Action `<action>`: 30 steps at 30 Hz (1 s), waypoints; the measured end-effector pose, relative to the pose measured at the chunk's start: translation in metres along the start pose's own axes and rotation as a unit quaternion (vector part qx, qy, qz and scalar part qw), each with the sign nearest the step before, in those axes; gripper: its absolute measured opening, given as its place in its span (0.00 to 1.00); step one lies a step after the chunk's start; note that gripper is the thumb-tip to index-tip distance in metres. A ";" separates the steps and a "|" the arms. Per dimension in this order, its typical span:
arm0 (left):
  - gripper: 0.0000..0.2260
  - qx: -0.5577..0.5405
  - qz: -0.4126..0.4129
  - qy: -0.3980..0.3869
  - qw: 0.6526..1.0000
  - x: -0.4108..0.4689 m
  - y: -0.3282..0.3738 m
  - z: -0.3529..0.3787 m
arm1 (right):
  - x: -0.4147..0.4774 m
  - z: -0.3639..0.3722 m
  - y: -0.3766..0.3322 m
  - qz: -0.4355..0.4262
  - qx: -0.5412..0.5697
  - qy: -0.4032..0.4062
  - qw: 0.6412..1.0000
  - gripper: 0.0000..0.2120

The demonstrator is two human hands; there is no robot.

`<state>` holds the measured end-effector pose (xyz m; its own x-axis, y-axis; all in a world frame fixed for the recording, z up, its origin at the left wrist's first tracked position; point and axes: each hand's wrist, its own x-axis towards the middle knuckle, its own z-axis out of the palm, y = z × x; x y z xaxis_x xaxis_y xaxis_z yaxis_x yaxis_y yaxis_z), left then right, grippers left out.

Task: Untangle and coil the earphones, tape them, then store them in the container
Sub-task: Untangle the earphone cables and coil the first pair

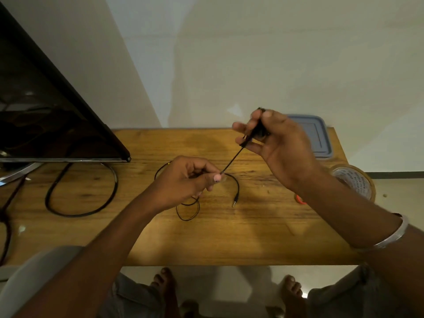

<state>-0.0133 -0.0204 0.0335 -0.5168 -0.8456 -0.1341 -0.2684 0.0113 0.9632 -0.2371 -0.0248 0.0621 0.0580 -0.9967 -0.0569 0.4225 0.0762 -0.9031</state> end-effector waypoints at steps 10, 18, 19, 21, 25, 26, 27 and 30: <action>0.05 0.014 0.069 0.083 0.994 0.001 0.003 -0.007 | -0.014 0.011 0.044 -0.161 -0.542 -0.177 0.806 0.10; 0.07 0.087 0.105 0.110 0.985 0.002 -0.001 -0.012 | -0.010 0.007 0.014 0.196 -0.211 -0.202 0.936 0.11; 0.06 0.085 0.110 0.117 0.983 0.002 -0.001 -0.014 | -0.010 0.007 0.011 0.231 -0.134 -0.205 0.942 0.10; 0.05 0.080 0.105 0.126 0.983 0.004 -0.005 -0.015 | -0.010 0.007 0.007 0.271 0.014 -0.228 0.935 0.10; 0.09 0.078 0.082 0.114 0.987 0.005 -0.009 -0.016 | -0.007 0.007 -0.003 0.253 0.212 -0.269 0.905 0.06; 0.09 0.073 0.081 0.103 0.989 0.005 -0.008 -0.012 | -0.007 0.006 -0.005 0.239 0.239 -0.264 0.904 0.04; 0.10 0.065 0.079 0.089 0.991 0.004 -0.006 -0.007 | -0.006 0.005 -0.007 0.226 0.255 -0.248 0.907 0.03; 0.12 0.048 0.052 0.062 0.996 0.003 -0.009 0.005 | -0.005 0.002 -0.010 0.192 0.270 -0.174 0.927 0.04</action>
<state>-0.0167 -0.0202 0.0233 -0.4439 -0.8961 0.0007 -0.2975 0.1481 0.9432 -0.2396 -0.0200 0.0721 0.5470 -0.8305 -0.1050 0.6961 0.5209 -0.4941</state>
